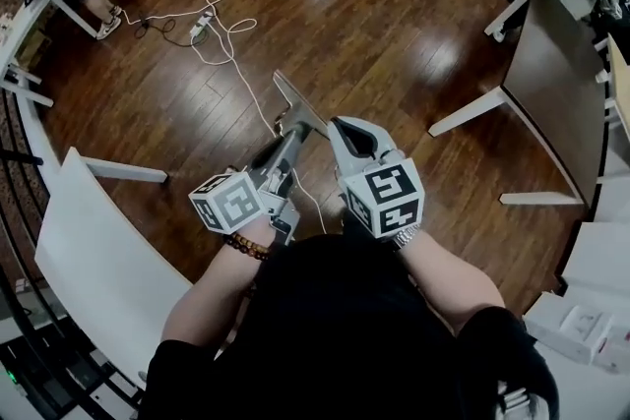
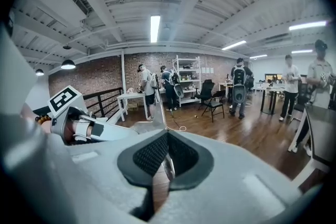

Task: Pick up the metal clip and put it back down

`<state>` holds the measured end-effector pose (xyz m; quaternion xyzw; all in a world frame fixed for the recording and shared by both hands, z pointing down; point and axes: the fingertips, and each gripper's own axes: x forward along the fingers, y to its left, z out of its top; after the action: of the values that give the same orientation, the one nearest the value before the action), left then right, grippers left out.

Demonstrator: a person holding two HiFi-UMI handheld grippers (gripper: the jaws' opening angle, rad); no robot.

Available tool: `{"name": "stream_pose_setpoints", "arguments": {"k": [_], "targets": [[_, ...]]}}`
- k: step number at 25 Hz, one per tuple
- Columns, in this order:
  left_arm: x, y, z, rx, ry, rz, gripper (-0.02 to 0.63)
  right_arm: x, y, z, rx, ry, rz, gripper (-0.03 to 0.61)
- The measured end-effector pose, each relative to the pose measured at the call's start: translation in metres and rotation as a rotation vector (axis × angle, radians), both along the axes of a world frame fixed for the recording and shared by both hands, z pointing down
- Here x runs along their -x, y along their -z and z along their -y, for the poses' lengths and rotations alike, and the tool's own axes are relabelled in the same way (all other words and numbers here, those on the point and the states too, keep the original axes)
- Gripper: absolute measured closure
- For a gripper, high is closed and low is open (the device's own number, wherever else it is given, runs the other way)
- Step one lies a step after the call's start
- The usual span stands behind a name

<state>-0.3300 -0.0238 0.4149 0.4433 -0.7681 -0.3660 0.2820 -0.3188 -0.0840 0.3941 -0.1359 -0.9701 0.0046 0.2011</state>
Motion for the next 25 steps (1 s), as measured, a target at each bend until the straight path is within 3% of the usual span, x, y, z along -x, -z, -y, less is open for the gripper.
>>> {"name": "stream_pose_setpoints", "arguments": {"k": [7,15,25], "targets": [[0.025,0.018,0.148,-0.005,-0.090,0.010,0.588,0.013,0.017,0.149,0.025,-0.093,0.032,0.586],[0.026,0.032,0.301,-0.018,-0.216,0.033,0.588,-0.002,0.026,0.303,0.040,-0.236,0.066,0.586],[0.021,0.031,0.421,-0.012,-0.422,0.015,0.588,-0.021,0.024,0.407,0.040,-0.439,0.058,0.586]]}}
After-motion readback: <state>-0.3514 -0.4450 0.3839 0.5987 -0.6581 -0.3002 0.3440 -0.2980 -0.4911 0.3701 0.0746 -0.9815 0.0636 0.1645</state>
